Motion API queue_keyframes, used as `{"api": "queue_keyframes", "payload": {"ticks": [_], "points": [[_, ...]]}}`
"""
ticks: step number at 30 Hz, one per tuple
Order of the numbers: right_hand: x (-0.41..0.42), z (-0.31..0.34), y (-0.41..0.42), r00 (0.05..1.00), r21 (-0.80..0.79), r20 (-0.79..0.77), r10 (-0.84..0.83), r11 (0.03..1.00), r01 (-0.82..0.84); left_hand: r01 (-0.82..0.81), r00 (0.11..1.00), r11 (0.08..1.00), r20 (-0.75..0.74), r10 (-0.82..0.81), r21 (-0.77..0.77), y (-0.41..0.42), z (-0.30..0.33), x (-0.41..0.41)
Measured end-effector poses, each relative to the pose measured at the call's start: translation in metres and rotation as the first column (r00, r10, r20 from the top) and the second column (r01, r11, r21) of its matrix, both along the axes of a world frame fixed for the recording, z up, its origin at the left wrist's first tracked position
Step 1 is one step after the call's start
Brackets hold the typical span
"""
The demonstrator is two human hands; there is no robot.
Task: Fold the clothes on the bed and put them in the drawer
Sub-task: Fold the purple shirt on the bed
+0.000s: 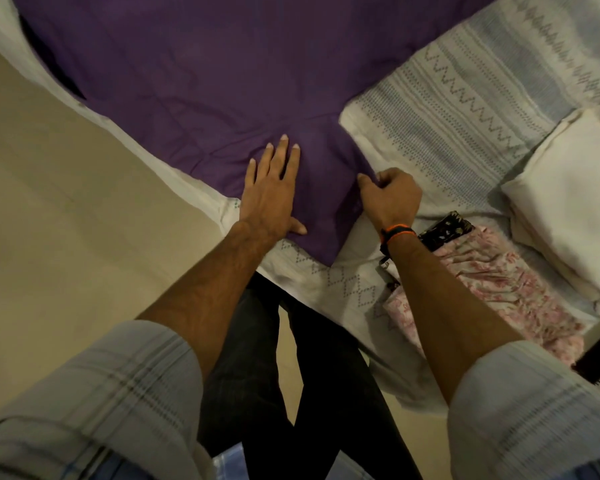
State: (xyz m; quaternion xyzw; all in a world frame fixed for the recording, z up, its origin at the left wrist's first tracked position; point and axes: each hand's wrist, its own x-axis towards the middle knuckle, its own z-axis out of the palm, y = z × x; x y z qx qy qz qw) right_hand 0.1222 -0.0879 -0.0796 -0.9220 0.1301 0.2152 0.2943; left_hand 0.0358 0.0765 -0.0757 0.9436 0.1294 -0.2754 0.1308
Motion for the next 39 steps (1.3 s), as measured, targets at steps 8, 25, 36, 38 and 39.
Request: {"api": "queue_keyframes", "payload": {"ticks": [8, 25, 36, 38, 39], "points": [[-0.006, 0.012, -0.006, 0.992, -0.063, -0.088, -0.087, 0.995, 0.082, 0.013, 0.998, 1.0, -0.066, -0.013, -0.006, 0.001, 0.009, 0.006], [0.028, 0.057, 0.002, 0.93, 0.068, 0.036, 0.365, 0.928, -0.367, -0.17, 0.985, 0.978, -0.062, 0.163, -0.125, -0.001, 0.063, 0.055], [0.112, 0.073, 0.008, 0.932, 0.03, 0.125, 0.341, 0.938, -0.347, -0.08, 0.993, 0.982, 0.069, 0.093, -0.172, 0.006, 0.081, 0.16], [0.125, 0.07, 0.01, 0.931, 0.022, 0.148, 0.332, 0.941, -0.339, -0.049, 0.995, 0.983, 0.075, 0.063, -0.175, 0.007, 0.077, 0.179], [0.132, 0.067, 0.012, 0.931, 0.015, 0.159, 0.329, 0.942, -0.336, -0.031, 0.996, 0.984, 0.077, 0.045, -0.176, 0.007, 0.073, 0.188]]}}
